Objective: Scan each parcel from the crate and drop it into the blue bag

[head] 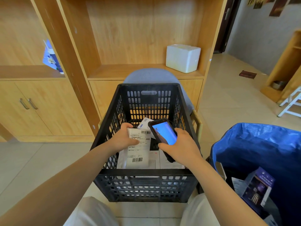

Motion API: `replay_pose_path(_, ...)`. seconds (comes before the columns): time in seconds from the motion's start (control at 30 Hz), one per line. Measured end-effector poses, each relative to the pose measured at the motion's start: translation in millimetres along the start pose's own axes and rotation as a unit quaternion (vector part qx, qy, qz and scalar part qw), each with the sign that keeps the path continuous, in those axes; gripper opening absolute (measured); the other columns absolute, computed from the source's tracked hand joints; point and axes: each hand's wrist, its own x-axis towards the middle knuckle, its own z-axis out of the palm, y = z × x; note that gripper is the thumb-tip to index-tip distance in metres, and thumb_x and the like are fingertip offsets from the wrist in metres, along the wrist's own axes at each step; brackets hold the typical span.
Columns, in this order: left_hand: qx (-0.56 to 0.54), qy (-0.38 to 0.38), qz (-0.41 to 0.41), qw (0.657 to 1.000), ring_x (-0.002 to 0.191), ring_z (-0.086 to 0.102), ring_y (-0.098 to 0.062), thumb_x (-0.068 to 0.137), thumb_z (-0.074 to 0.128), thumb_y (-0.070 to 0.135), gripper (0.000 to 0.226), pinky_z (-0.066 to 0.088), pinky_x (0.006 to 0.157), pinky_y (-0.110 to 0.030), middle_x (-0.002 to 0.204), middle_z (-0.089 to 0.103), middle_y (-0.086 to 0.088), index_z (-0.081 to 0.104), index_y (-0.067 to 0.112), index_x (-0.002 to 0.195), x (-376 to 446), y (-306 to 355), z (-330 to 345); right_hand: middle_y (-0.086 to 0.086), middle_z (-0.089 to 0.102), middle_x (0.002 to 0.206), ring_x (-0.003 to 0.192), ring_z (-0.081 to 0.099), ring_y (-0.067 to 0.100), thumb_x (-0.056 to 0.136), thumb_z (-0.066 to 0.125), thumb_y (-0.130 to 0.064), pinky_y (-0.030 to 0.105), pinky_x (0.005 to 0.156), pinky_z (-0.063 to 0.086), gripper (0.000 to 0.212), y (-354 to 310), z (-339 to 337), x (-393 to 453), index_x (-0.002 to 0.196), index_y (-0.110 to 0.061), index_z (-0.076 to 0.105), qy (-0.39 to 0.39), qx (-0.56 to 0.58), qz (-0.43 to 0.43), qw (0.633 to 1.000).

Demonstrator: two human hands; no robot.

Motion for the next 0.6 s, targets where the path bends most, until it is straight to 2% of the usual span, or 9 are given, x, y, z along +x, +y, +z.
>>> replay_pose_path(0.07, -0.012, 0.045, 0.0, 0.999, 0.092, 0.066, -0.012, 0.085, 0.073, 0.011, 0.053, 0.057, 0.067, -0.025, 0.106, 0.064, 0.002, 0.037, 0.02, 0.122, 4, -1, -2, -0.006, 0.05, 0.103, 0.08, 0.05, 0.007, 0.074, 0.076, -0.053, 0.02, 0.057, 0.036, 0.053, -1, -3, -2, 0.11, -0.025, 0.049, -0.012, -0.006, -0.004, 1.0)
replay_pose_path(0.17, -0.109, 0.082, 0.02, 0.99, 0.098, 0.07, -0.017, 0.087, 0.071, 0.014, 0.039, 0.059, 0.08, -0.038, 0.111, 0.07, 0.0, 0.053, 0.017, 0.121, 10, 1, -12, -0.008, 0.054, 0.091, 0.074, 0.053, 0.007, 0.074, 0.077, -0.052, 0.022, 0.057, 0.037, 0.047, -1, -14, -6, 0.101, -0.023, 0.053, -0.047, 0.002, -0.005, 0.999)
replay_pose_path(0.27, -0.215, 0.101, 0.04, 0.971, 0.104, 0.07, -0.02, 0.091, 0.066, 0.015, 0.04, 0.057, 0.089, -0.048, 0.121, 0.068, -0.003, 0.053, 0.018, 0.128, 12, 7, -22, -0.007, 0.058, 0.09, 0.075, 0.057, 0.009, 0.074, 0.076, -0.056, 0.023, 0.059, 0.04, 0.047, -4, -29, -10, 0.102, -0.024, 0.055, -0.096, -0.009, 0.002, 0.995)
replay_pose_path(0.33, -0.266, 0.123, 0.058, 0.954, 0.108, 0.068, -0.022, 0.093, 0.063, 0.014, 0.039, 0.055, 0.091, -0.051, 0.122, 0.067, -0.003, 0.051, 0.019, 0.129, 12, 10, -25, -0.004, 0.06, 0.089, 0.074, 0.058, 0.011, 0.074, 0.075, -0.057, 0.023, 0.059, 0.042, 0.048, -5, -37, -12, 0.102, -0.022, 0.057, -0.124, -0.028, -0.006, 0.992)
replay_pose_path(0.47, -0.289, 0.172, 0.078, 0.938, 0.107, 0.067, -0.018, 0.095, 0.061, 0.017, 0.034, 0.057, 0.085, -0.042, 0.12, 0.066, 0.0, 0.049, 0.021, 0.127, 7, 13, -25, -0.002, 0.058, 0.082, 0.068, 0.053, 0.013, 0.074, 0.073, -0.058, 0.026, 0.058, 0.038, 0.05, -9, -43, -16, 0.097, -0.015, 0.06, -0.143, -0.065, -0.025, 0.987)
replay_pose_path(0.6, -0.27, 0.207, 0.093, 0.936, 0.1, 0.066, -0.01, 0.096, 0.06, 0.017, 0.037, 0.057, 0.071, -0.028, 0.119, 0.064, 0.003, 0.046, 0.02, 0.13, 4, 13, -24, -0.005, 0.056, 0.079, 0.067, 0.052, 0.01, 0.073, 0.073, -0.058, 0.023, 0.057, 0.037, 0.045, -12, -40, -18, 0.091, -0.019, 0.06, -0.153, -0.085, -0.036, 0.984)
